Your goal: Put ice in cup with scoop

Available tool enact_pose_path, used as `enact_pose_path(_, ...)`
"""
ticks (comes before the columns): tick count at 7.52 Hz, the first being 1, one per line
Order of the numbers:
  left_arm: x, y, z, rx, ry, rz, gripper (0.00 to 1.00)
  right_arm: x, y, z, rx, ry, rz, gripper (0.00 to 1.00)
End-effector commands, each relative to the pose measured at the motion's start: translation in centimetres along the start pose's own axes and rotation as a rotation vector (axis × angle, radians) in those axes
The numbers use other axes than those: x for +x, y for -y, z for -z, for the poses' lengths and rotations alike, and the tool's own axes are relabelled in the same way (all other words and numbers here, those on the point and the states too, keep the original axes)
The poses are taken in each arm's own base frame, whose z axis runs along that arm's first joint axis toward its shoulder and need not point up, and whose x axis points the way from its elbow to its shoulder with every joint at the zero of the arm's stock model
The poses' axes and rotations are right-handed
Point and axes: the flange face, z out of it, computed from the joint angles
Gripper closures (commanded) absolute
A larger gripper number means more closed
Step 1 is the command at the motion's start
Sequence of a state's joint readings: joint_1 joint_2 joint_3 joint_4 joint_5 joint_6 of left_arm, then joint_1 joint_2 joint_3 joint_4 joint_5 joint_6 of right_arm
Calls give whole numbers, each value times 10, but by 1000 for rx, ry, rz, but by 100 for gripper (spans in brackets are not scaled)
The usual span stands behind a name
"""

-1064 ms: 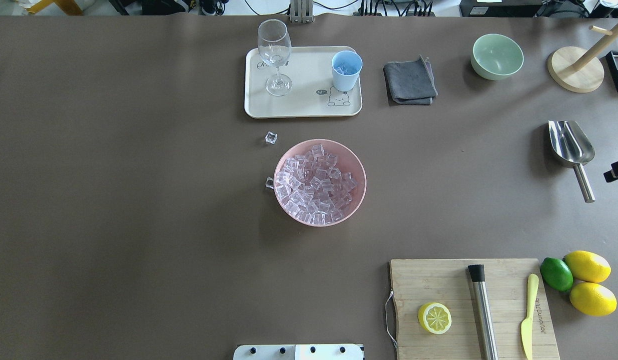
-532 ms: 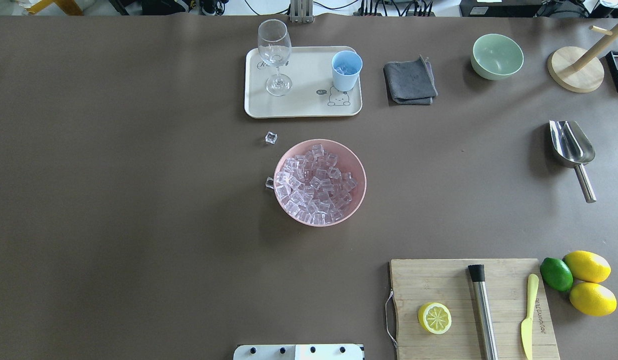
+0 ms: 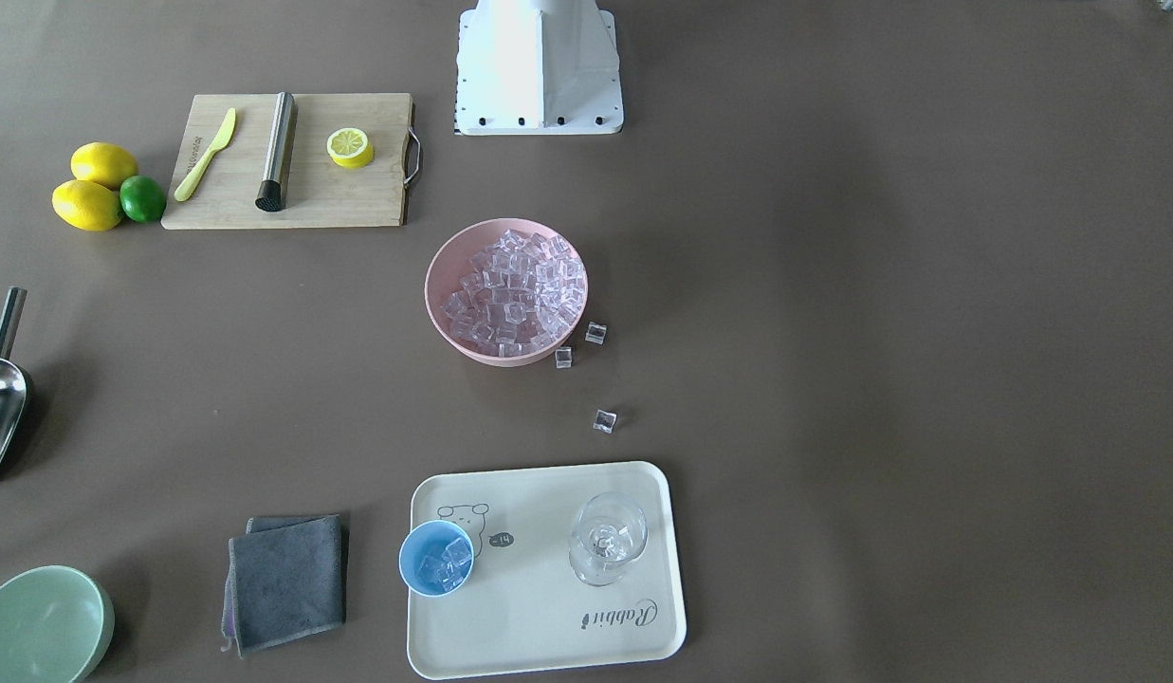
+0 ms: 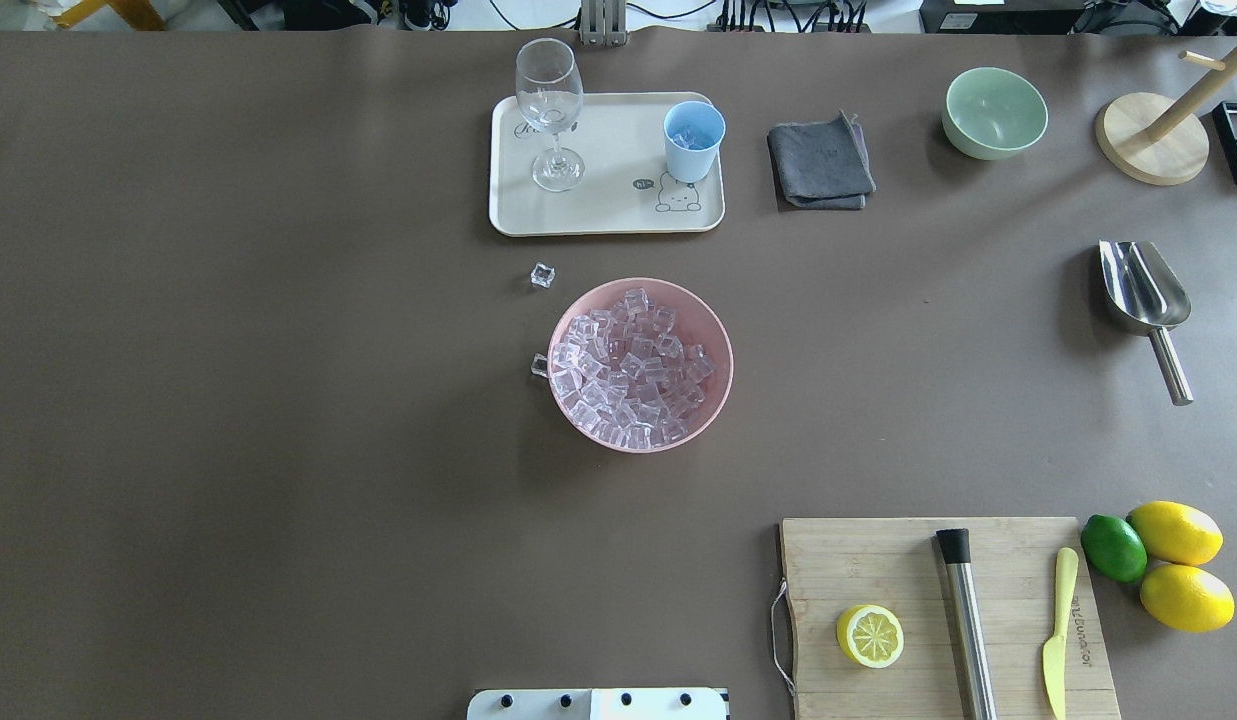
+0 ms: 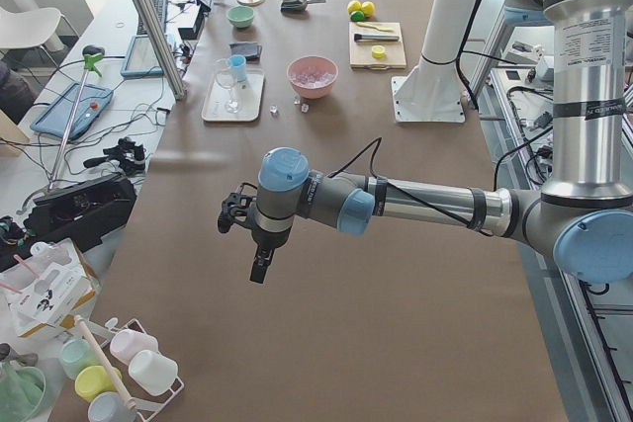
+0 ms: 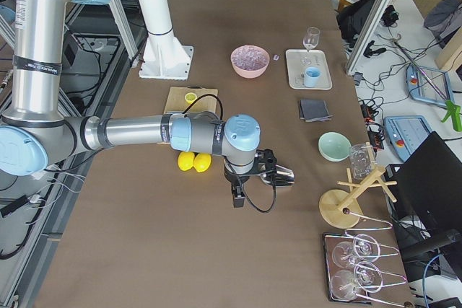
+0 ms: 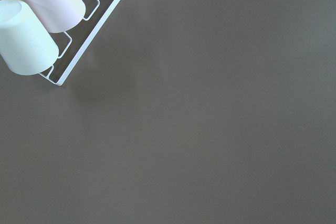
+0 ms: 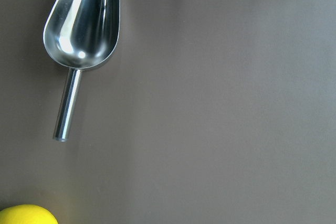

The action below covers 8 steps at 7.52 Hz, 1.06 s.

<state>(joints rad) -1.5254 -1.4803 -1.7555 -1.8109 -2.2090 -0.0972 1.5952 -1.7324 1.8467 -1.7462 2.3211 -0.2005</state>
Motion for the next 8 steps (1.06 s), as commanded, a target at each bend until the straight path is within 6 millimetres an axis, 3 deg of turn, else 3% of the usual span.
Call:
enact_pose_path(1,0,0,0,0,0,1,1,1,-1,0,-1,-3,1,0)
enact_pose_path(8,17,4,-8,-15,-11,-28,1,3,-5,-2,-5,-1,-4,0)
